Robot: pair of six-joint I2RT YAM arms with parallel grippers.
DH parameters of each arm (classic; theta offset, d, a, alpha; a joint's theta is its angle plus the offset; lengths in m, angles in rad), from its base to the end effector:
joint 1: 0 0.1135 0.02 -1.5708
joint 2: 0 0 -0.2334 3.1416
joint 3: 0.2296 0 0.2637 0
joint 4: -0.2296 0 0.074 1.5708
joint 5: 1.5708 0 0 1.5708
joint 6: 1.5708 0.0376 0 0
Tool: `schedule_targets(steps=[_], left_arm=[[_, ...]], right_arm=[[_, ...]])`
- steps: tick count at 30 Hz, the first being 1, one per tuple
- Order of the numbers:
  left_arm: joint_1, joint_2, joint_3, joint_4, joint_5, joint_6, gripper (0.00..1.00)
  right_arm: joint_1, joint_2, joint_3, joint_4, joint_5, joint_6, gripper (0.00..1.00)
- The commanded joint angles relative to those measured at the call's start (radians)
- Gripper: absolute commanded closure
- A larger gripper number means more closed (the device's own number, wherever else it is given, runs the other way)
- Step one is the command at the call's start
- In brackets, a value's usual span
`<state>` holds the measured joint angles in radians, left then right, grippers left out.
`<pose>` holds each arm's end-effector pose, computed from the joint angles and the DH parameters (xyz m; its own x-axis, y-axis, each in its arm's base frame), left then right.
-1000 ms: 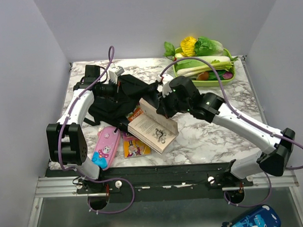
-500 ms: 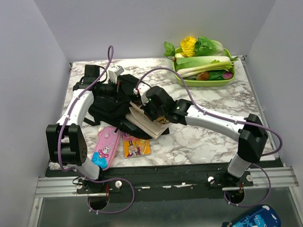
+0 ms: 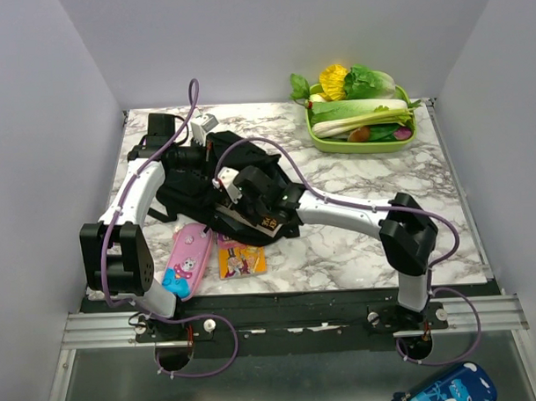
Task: Pack the student bag
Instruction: Place the book in the student bag.
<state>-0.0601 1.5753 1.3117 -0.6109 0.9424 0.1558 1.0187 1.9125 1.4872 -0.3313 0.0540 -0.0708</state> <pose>0.3438 -0.0512 0.2642 -0.6707 0.1317 -0.7299 0.6654 0.5417 -0.5136 0.2314 0.3719 0.2056 -0.3004 -0.6224 -0.7227 -0.8530 0.5144 -0.0884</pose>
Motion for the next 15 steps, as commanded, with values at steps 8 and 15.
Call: schedule_targets(steps=[8, 15], left_arm=[[-0.006, -0.024, 0.014, 0.014, 0.082, -0.025, 1.00], [-0.006, -0.034, 0.018, 0.011, 0.079, -0.029, 1.00]], right_arm=[[0.006, -0.240, -0.148, 0.029, 0.095, 0.149, 0.13], [-0.104, -0.435, -0.352, 0.092, 0.141, 0.305, 0.83]])
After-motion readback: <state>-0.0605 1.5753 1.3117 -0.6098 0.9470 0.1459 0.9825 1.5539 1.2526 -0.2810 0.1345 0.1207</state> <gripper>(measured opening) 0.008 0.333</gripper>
